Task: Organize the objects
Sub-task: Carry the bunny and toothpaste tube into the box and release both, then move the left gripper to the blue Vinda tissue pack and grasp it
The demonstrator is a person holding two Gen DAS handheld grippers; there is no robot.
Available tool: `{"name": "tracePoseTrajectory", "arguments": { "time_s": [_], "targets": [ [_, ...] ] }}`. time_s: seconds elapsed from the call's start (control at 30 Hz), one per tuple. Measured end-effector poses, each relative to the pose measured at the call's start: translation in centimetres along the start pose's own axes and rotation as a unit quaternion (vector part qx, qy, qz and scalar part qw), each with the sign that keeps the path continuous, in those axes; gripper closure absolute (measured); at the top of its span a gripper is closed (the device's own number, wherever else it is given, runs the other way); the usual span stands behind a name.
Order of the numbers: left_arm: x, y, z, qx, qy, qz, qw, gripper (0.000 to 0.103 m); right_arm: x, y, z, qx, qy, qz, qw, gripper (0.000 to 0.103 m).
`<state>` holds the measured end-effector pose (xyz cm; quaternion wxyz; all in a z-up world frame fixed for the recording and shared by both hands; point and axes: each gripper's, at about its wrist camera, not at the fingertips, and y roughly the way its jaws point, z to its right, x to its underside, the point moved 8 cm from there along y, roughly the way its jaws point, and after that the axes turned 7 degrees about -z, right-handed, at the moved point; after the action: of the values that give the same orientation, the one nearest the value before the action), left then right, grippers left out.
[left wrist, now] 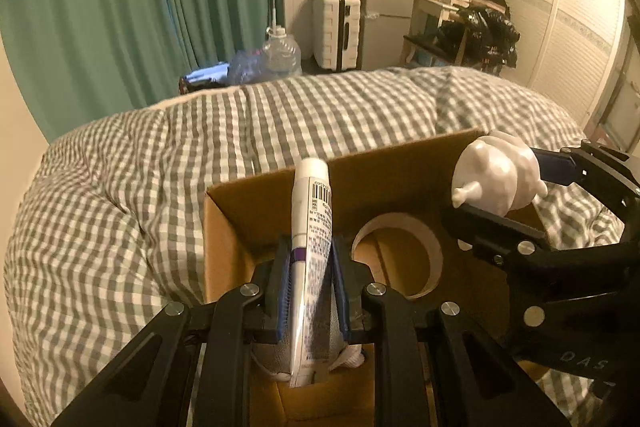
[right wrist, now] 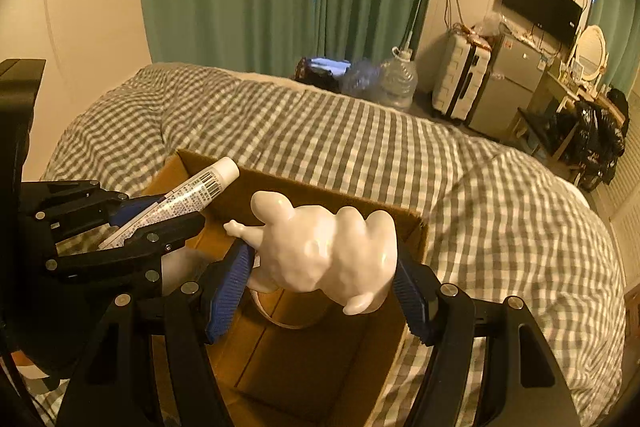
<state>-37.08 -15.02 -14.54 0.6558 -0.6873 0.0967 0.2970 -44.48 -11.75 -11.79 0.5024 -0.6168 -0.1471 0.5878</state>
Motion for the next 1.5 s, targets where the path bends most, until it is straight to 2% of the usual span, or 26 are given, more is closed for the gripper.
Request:
{"name": "tracePoseTrajectory", "arguments": {
  "time_s": [0.2,0.3,0.37,0.47,0.53,0.67,0.8,0.93,1.13,1.37,1.5],
  "targets": [
    [0.6,0.4,-0.1,0.007,-0.006,-0.007,0.9999,0.084,0.3,-0.2,0.6,-0.012,0.022,0.01,1.0,0.034],
    [0.5,-0.2,0.0,0.006,-0.001,0.0,1.0,0.078,0.0,-1.1,0.9,-0.017,0.03,0.024,0.999,0.027],
    [0.4,-0.8,0.3,0.002,0.003,0.004,1.0,0.059,-0.2,-2.0,1.1,-0.018,0.033,0.033,0.999,0.022],
    [0.4,-2.4,0.5,0.005,0.0,0.018,0.9998,0.037,-0.3,-3.4,1.4,-0.007,0.039,0.044,0.998,0.017],
    [0.7,-3.7,0.4,0.0,-0.004,0.025,0.9997,0.026,-0.2,-4.6,1.4,-0.007,0.043,0.047,0.998,0.017],
    [1.2,-6.8,0.4,-0.014,0.001,0.042,0.999,0.014,-0.1,-7.8,1.7,0.003,0.042,0.06,0.997,0.017],
    [2.2,-10.0,0.3,-0.035,0.009,0.062,0.9974,0.009,0.4,-11.6,1.6,0.021,0.031,0.076,0.996,0.017],
    [3.3,-12.6,0.5,-0.038,0.008,0.071,0.9967,0.007,1.6,-15.1,1.4,0.025,0.024,0.081,0.996,0.016],
    [5.9,-15.3,0.7,-0.043,0.008,0.076,0.9962,0.004,5.0,-18.9,-0.1,0.025,0.008,0.076,0.997,0.016],
    [10.1,-16.5,1.2,-0.046,0.009,0.069,0.9965,0.002,9.7,-19.2,-1.4,0.019,0.004,0.049,0.999,0.016],
    [12.8,-15.4,1.2,-0.04,-0.006,0.051,0.9979,0.002,12.5,-18.0,-2.6,0.026,-0.001,0.036,0.999,0.016]
  ]
}}
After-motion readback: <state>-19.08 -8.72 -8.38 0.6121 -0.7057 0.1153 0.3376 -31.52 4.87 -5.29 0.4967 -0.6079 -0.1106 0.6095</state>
